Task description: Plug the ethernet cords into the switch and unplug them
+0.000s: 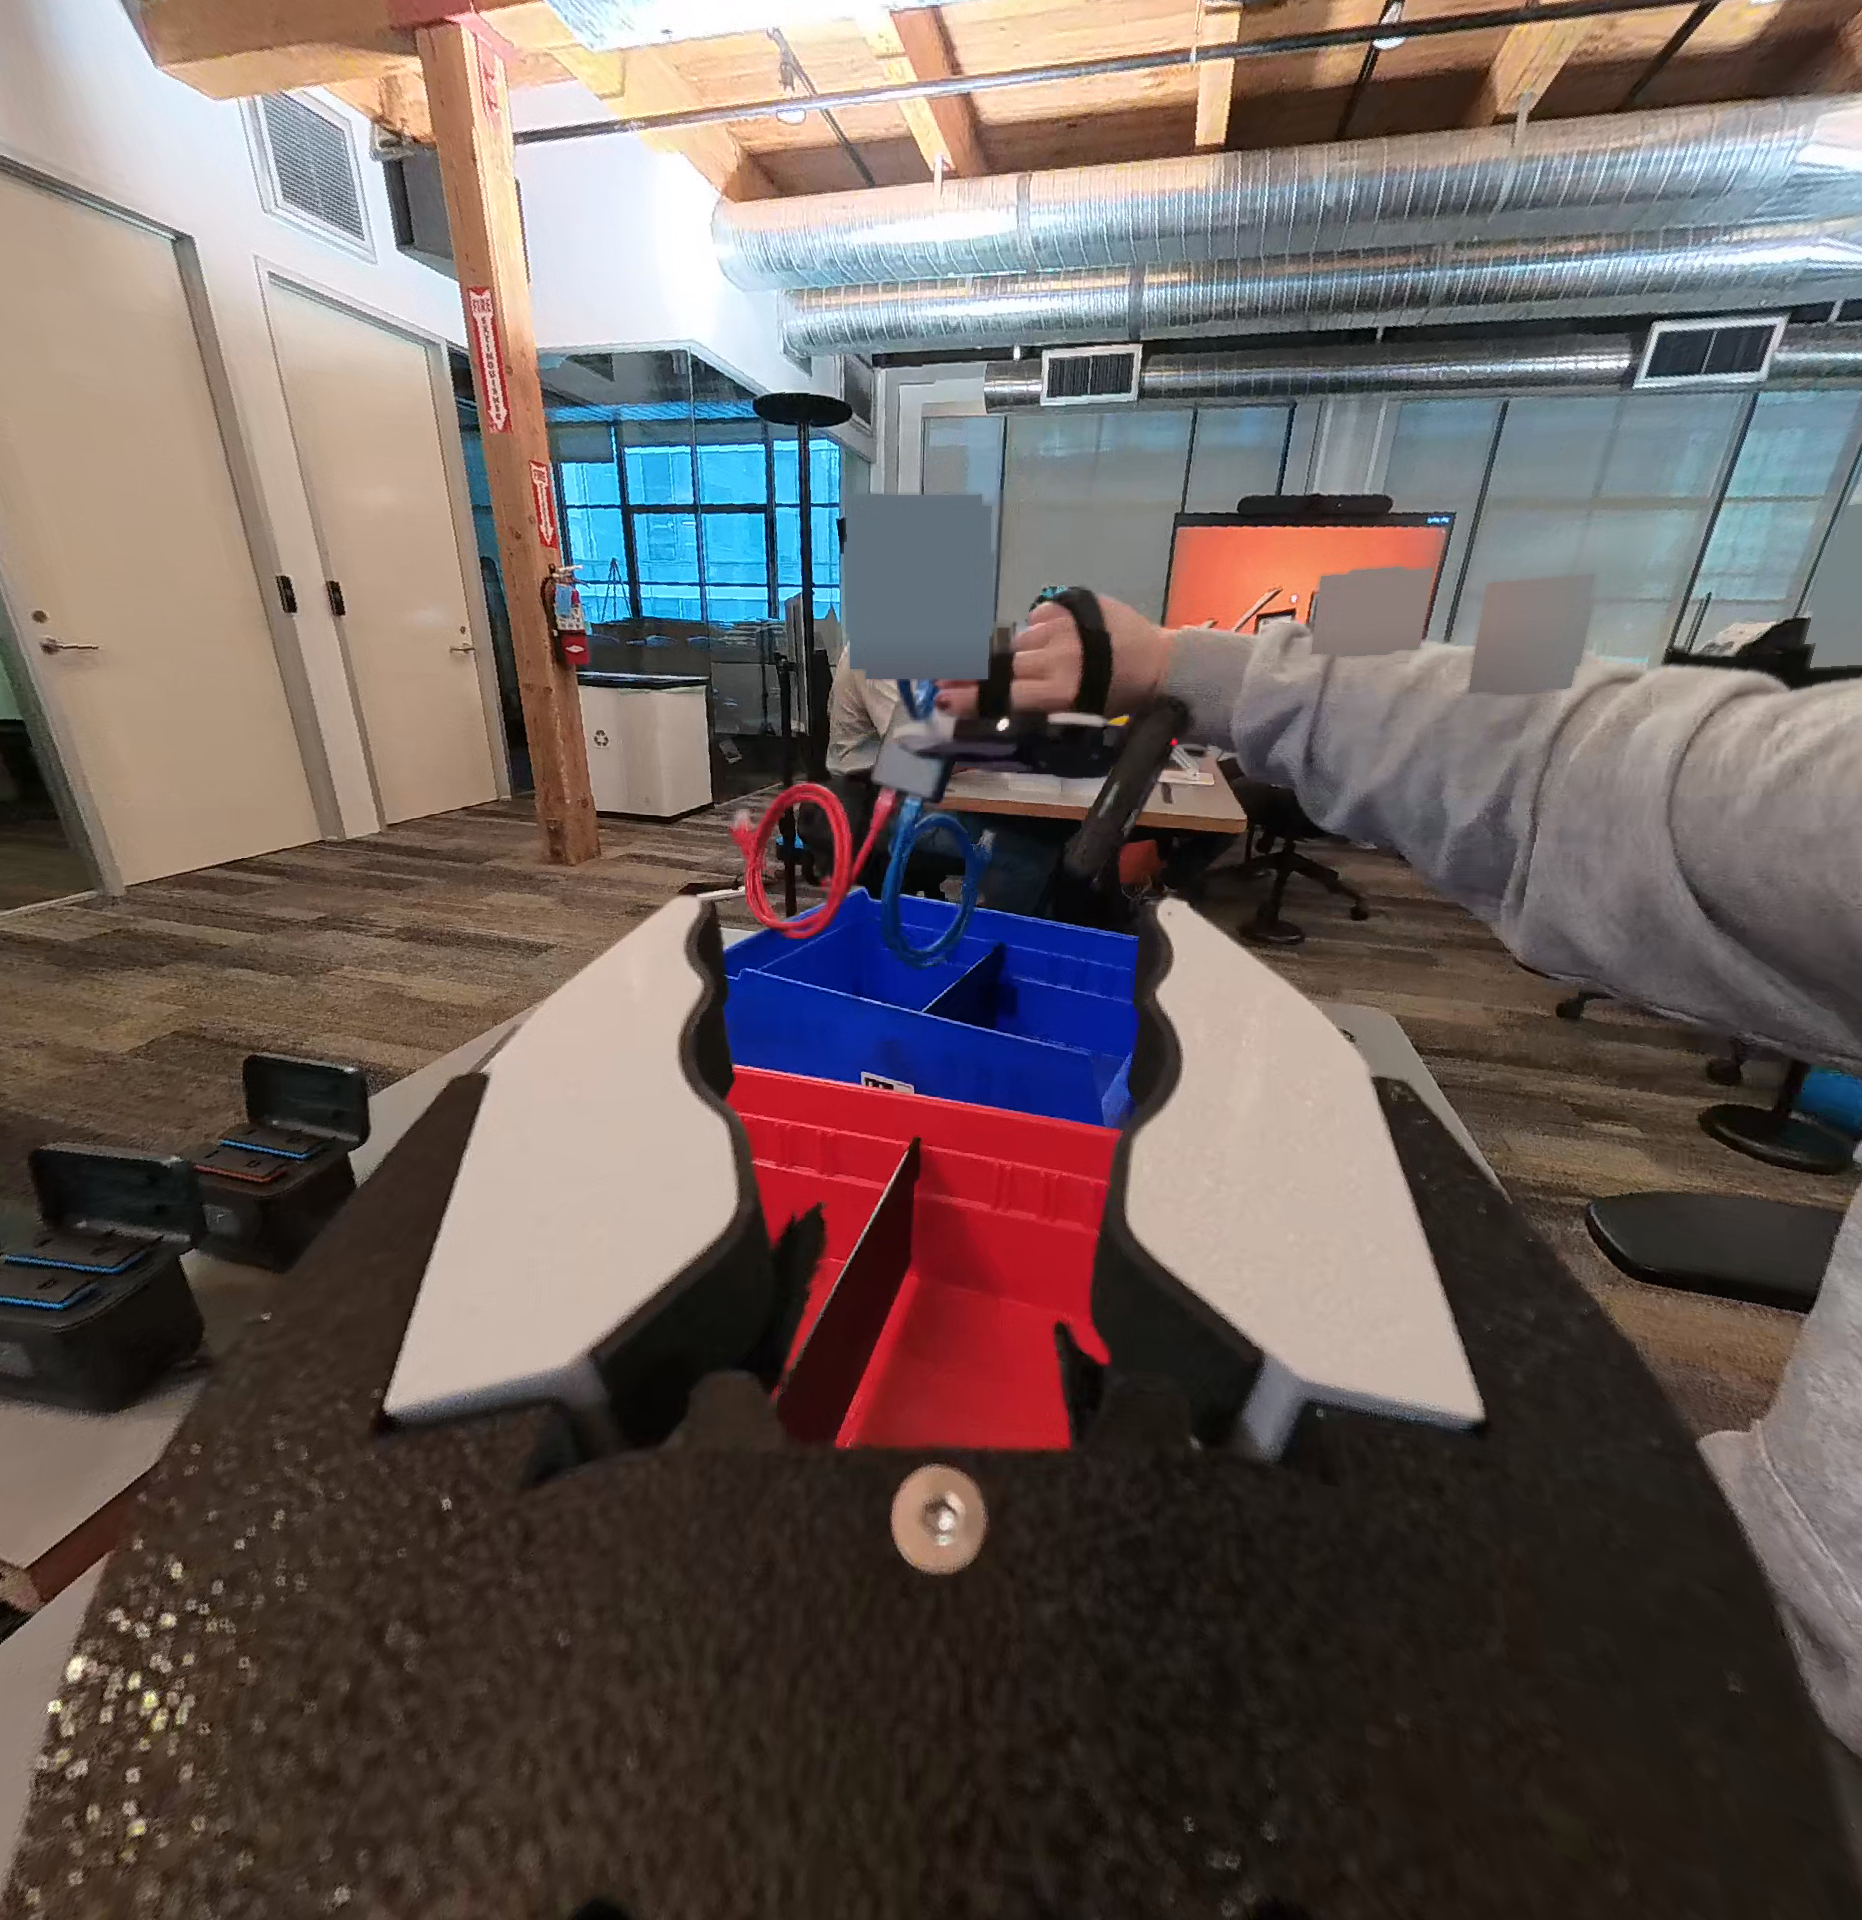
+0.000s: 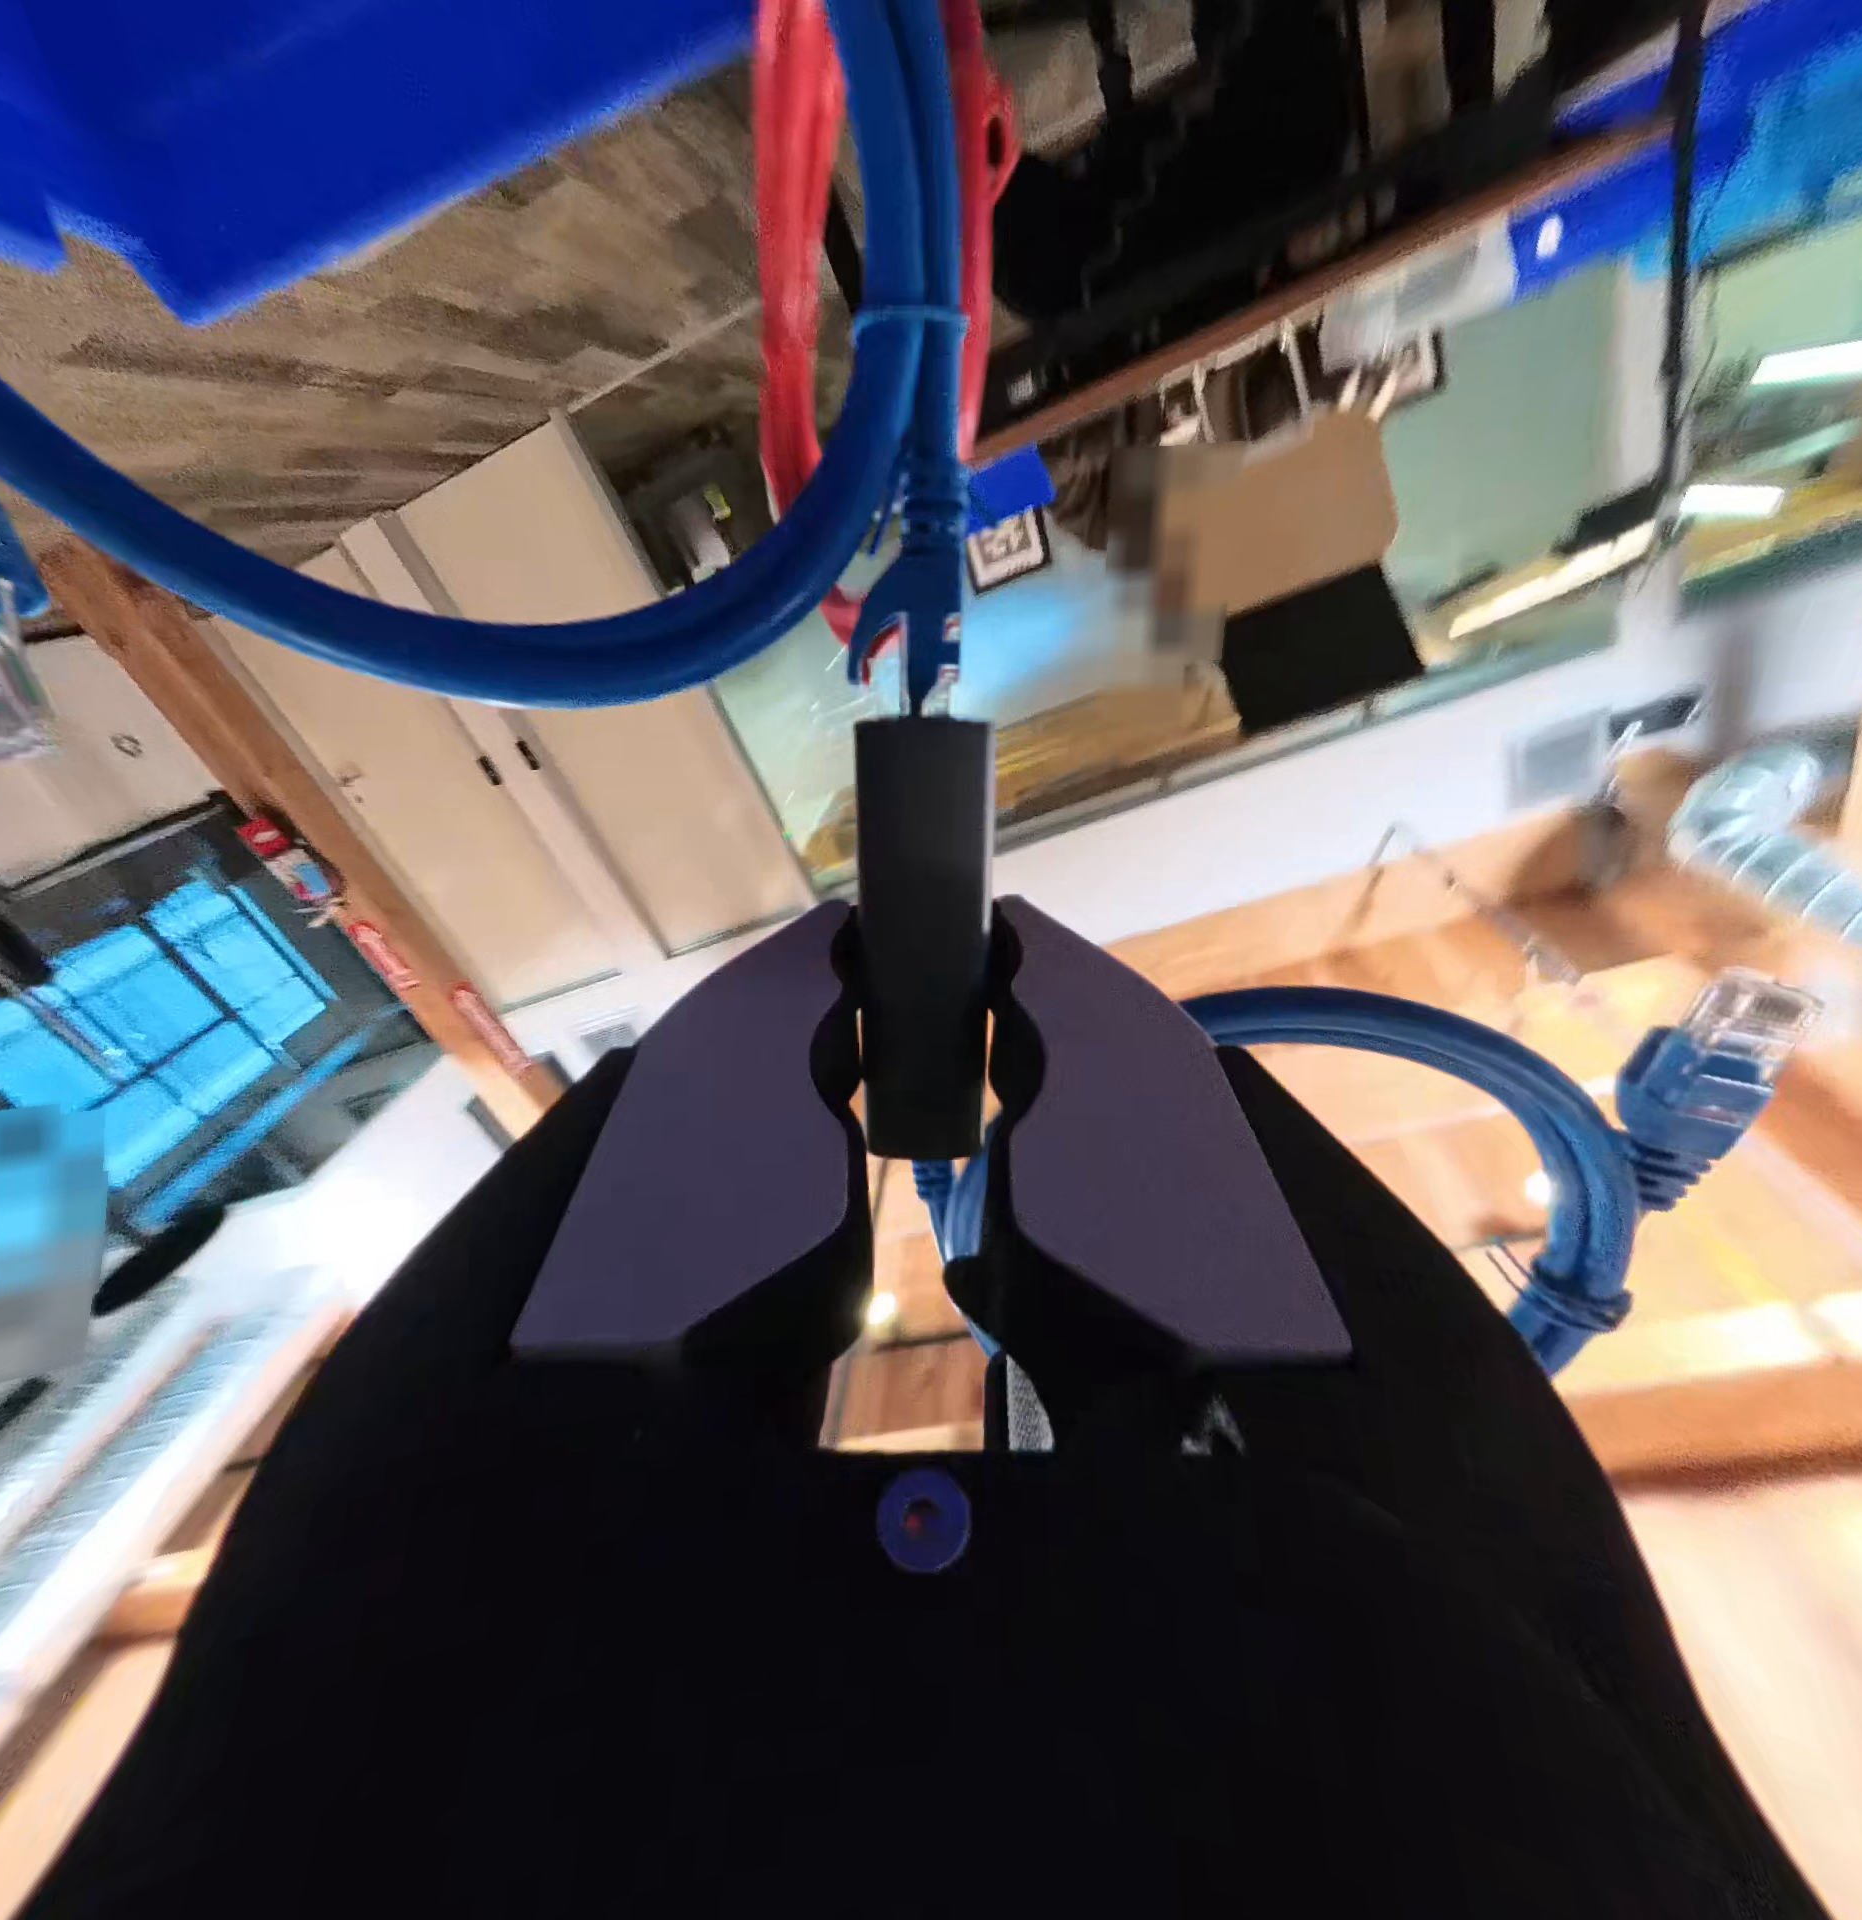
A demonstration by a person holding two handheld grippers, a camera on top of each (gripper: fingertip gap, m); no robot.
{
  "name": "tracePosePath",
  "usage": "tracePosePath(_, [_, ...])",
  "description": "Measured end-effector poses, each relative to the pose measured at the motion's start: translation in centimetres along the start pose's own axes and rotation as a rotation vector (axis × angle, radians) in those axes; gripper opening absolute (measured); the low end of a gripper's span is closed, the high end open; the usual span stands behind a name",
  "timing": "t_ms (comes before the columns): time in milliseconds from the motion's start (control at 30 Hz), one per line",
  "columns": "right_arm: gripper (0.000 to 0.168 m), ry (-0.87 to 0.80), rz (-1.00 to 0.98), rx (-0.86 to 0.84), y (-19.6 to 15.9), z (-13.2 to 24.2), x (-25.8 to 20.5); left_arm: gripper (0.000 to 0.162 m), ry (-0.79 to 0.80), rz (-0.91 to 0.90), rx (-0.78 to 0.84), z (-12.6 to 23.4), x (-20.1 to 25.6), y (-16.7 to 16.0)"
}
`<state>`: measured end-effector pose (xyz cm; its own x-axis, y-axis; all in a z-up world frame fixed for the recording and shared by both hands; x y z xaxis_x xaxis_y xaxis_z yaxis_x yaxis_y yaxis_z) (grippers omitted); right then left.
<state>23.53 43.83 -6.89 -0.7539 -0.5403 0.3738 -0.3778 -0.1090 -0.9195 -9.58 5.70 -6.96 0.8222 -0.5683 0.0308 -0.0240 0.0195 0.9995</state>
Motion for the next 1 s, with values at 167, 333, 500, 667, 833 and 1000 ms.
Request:
tracePosePath(167, [0.019,-0.039,0.132,0.142,3.4,-0.6,0.3,0.075,-0.012,-0.015,-0.003,-0.2,0.4,0.2])
tracePosePath(333, [0.019,-0.012,0.178,0.282,7.5,-0.1,0.2,0.074,-0.040,-0.008,0.015,-0.2,0.6,0.3])
tracePosePath(500, [0.018,0.099,0.120,0.244,9.4,-1.6,0.1,0.074,-0.051,-0.015,0.014,-0.4,0.9,0.4])
tracePosePath(667, [0.019,0.566,-0.071,0.241,9.1,-3.1,-1.9,0.072,-0.055,-0.028,0.023,-0.2,1.2,0.7])
tracePosePath(833, [0.022,0.777,-0.171,0.154,10.3,-4.5,-4.1,0.071,-0.066,-0.021,0.042,-0.1,1.3,0.9])
tracePosePath(1000, [0.044,0.838,-0.146,0.118,9.5,-4.7,-3.3,0.071,-0.064,-0.019,0.045,-0.1,1.3,0.9])
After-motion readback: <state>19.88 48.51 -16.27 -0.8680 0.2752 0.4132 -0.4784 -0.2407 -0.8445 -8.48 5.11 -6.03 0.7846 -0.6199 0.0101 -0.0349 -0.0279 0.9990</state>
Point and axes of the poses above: each gripper's, where its closed fingertips meet, z back along the fingers, y out of its top, x = y × z across the jaws, the point moved 9 cm from there along z, back along the fingers, and after that the axes turned 12 degrees about -x, right-handed, at the moved point
